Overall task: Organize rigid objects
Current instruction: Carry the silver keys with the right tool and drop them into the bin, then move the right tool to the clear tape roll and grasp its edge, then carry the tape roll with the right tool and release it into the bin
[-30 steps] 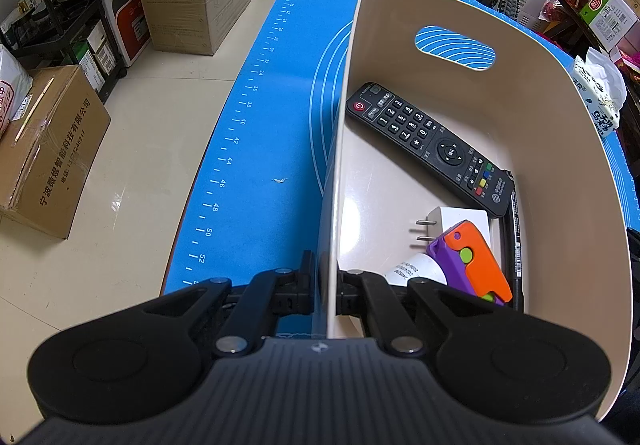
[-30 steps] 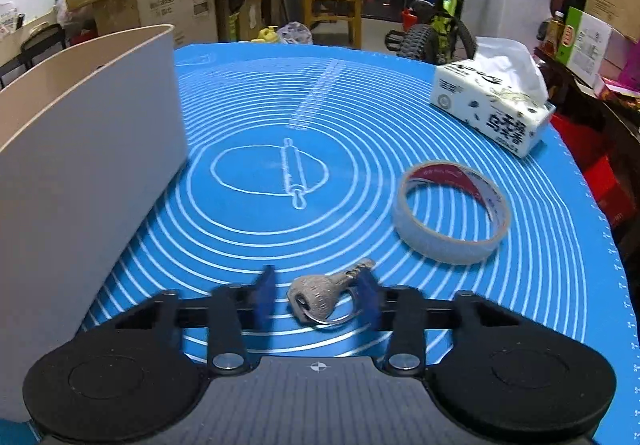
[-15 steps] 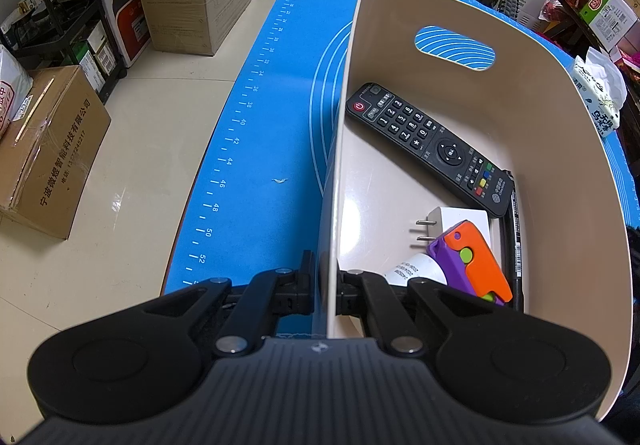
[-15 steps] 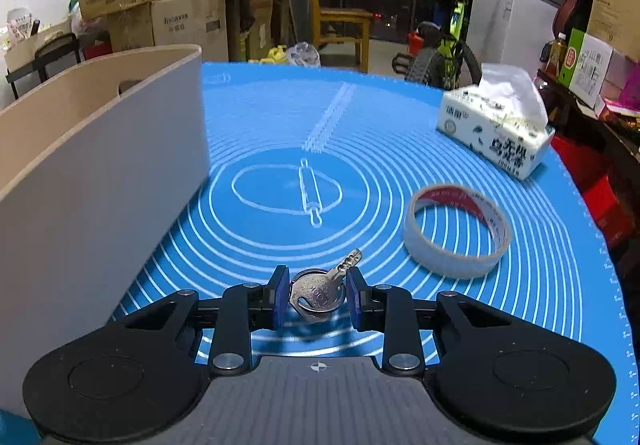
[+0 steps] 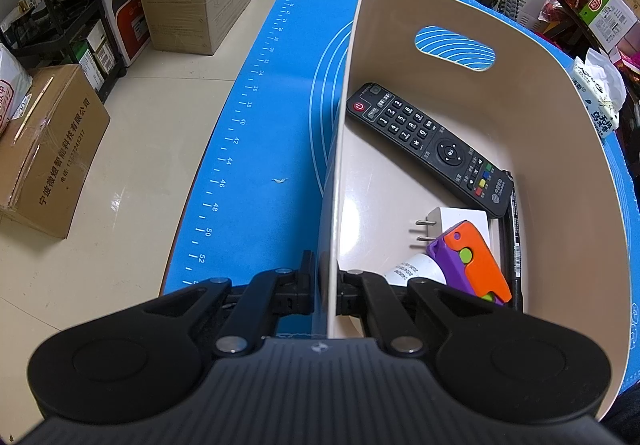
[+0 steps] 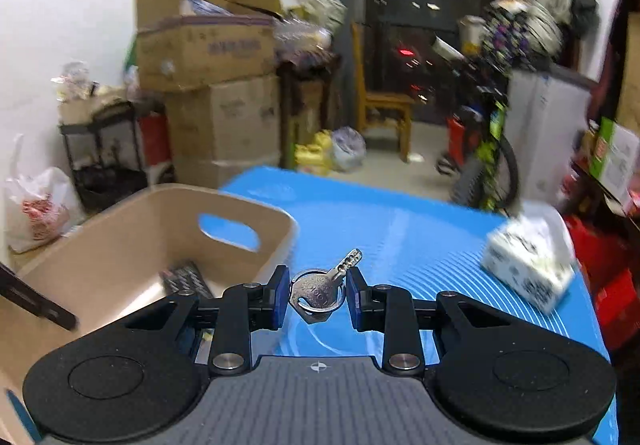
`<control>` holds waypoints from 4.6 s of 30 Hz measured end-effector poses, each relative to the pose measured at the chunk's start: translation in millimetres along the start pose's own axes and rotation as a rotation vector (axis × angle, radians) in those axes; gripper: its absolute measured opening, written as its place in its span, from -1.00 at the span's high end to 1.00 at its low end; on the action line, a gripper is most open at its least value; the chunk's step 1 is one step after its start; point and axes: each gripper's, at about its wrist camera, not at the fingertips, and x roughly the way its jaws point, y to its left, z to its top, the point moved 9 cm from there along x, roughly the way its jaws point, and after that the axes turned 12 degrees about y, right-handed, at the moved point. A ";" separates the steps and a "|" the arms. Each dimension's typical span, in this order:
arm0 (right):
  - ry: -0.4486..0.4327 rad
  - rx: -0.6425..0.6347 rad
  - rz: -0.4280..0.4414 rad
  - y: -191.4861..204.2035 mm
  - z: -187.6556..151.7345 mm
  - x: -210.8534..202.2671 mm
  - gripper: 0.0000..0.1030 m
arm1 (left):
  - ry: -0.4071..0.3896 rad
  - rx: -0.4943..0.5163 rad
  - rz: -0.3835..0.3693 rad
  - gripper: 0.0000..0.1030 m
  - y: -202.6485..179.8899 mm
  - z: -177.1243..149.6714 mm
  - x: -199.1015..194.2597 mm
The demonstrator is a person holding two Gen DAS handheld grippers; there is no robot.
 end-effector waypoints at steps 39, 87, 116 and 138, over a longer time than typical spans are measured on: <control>0.092 -0.149 0.139 80.5 -0.9 13.1 -0.54 | -0.001 0.002 0.008 0.89 -0.1 -0.4 0.6; 0.437 0.045 -0.199 -129.3 -89.5 94.4 0.68 | 0.000 0.002 0.011 0.89 0.8 -0.4 2.3; 0.027 -0.066 0.000 17.8 45.6 6.7 0.69 | 0.000 0.001 0.015 0.89 2.5 -0.1 2.1; 0.338 -0.202 0.184 144.8 -4.6 54.1 0.69 | -0.002 0.002 0.016 0.89 3.9 0.3 0.4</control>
